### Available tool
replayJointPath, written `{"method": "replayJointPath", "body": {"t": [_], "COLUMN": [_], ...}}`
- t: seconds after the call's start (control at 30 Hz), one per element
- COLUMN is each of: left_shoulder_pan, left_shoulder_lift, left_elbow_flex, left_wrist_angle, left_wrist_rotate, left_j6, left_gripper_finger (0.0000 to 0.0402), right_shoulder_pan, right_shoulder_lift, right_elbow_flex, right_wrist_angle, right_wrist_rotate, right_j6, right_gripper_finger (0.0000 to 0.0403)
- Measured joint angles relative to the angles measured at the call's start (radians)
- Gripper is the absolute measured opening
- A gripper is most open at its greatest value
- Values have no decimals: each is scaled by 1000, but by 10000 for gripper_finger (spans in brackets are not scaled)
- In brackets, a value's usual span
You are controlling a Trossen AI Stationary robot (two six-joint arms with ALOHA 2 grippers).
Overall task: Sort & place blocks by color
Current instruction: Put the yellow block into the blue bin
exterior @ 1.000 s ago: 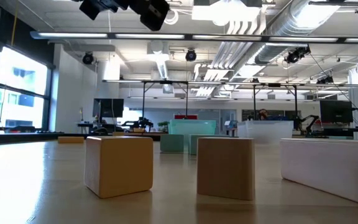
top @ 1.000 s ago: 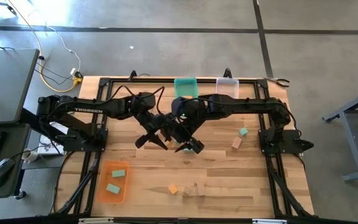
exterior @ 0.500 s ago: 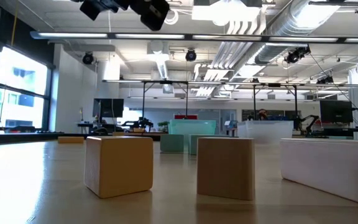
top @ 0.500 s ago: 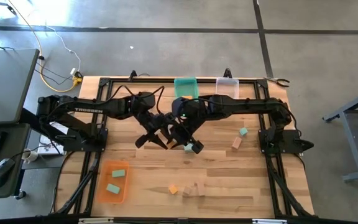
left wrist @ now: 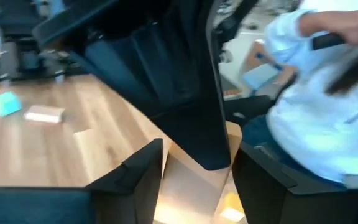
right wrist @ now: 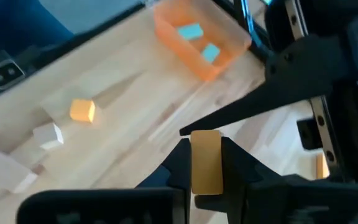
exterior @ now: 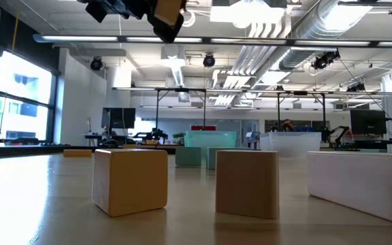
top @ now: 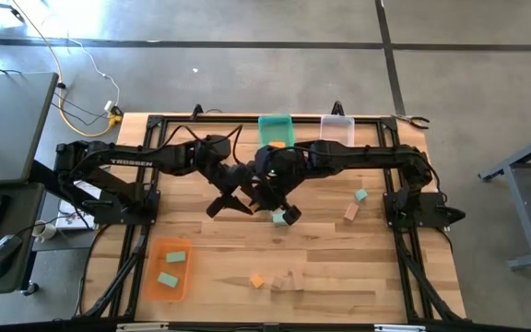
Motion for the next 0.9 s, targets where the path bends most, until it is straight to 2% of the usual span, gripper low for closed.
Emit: {"method": "replayJointPath", "body": {"t": [0.27, 0.37, 0.57, 0.67, 0.9], "left_shoulder_pan": [5, 8, 15, 17, 17], "left_shoulder_lift": [0, 0, 0, 0, 0], "left_elbow_flex": [4, 4, 4, 3, 3], "left_wrist_angle": [-90, -136, -247, -310, -397], "left_wrist_rotate": [-247, -362, -548, -623, -721], "left_j6": [68, 88, 94, 101, 108], "left_gripper_finger": [224, 231, 230, 231, 231], "right_shoulder_pan": [-20, -46, -124, -175, -321], "right_shoulder_lift": [10, 8, 7, 8, 43], "right_elbow_flex": [-2, -2, -2, -2, 0], "right_wrist_angle": [-121, -171, -212, -227, -190], "right_wrist_rotate": [47, 89, 104, 147, 148], "right_j6": [25, 51, 83, 93, 93], "right_gripper_finger": [31, 31, 31, 31, 31]}}
